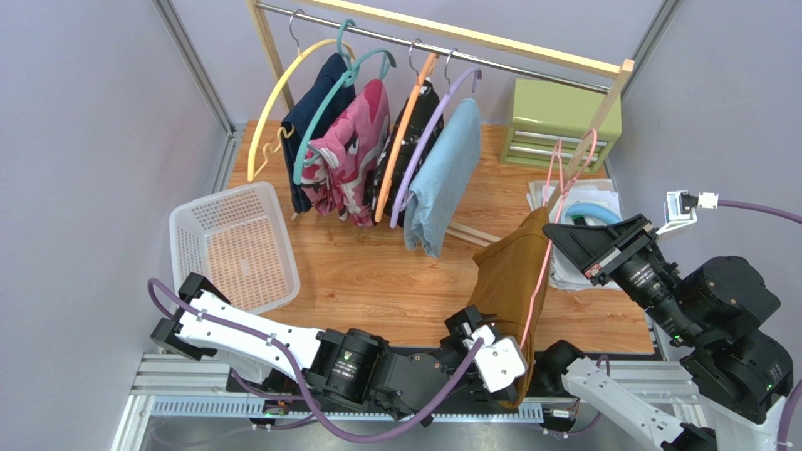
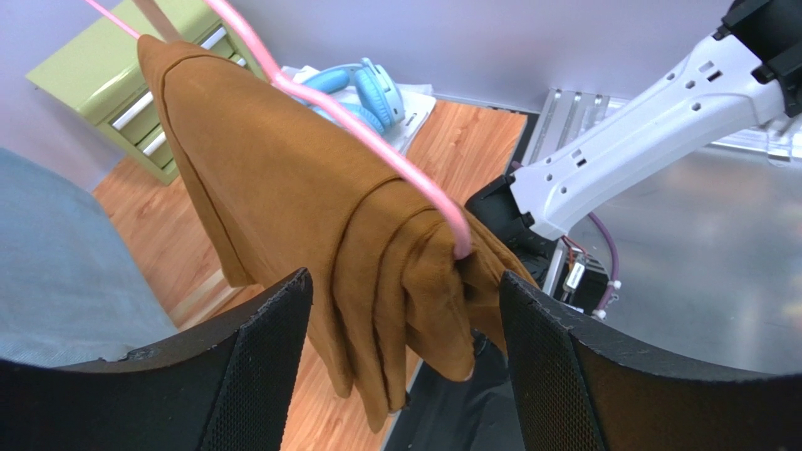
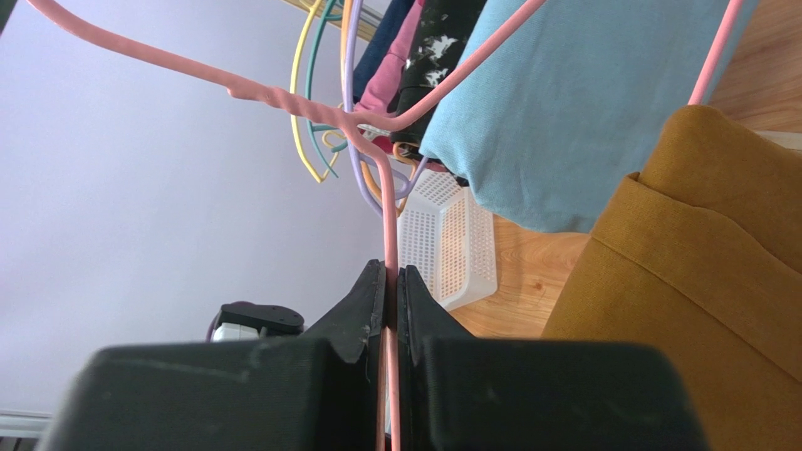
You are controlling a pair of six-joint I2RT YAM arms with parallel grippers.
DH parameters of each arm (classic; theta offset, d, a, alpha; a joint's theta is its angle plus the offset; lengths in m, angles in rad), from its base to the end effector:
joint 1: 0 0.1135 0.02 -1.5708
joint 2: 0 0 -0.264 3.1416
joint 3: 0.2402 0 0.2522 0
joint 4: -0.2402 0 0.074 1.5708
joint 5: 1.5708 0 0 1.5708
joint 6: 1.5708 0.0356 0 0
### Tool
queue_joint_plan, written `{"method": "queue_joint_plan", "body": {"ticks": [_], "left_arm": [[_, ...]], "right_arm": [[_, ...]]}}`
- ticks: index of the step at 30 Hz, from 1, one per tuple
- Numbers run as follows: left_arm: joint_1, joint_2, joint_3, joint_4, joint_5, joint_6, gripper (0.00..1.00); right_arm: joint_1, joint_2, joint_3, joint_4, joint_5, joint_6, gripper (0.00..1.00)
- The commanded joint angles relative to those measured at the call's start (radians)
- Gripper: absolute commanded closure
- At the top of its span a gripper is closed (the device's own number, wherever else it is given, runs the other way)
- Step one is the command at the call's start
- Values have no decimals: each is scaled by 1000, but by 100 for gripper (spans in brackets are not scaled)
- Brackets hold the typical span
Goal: Remove the trousers from the hanger
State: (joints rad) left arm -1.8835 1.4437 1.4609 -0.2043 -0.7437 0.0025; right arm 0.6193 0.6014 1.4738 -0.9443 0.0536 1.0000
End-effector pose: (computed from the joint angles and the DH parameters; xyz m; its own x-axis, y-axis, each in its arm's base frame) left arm -0.0782 -0.3203 0.4209 0.0595 0.1780 -0.9822 0.9048 0.4061 0.1284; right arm 0.0200 0.0119 0.4812 -0.4827 0.6878 -0.5421 -0.2404 0.4912 0.8372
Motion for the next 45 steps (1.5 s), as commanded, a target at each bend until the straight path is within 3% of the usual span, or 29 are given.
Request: {"method": "queue_joint_plan", "body": {"ticks": [1,22,30,41,45], "left_arm": [[-5,-29,-19,45,-56,-22,24],[-3,-86,-112,62,-22,-116,28],[-2,-48,-82,126,-63,-52,23],[60,-34,-68,180,-155,-27,36],[77,-29,-48,200,-117,35,32]], "right_arm": [[3,-3,79,194,-29,51,100],[3,-6,99,228,-87,103,100],[3,-15,68,253,-130,132,100],[3,-55,46,234,-153,157,100],[3,-69,33,219,-155,154,100]]}}
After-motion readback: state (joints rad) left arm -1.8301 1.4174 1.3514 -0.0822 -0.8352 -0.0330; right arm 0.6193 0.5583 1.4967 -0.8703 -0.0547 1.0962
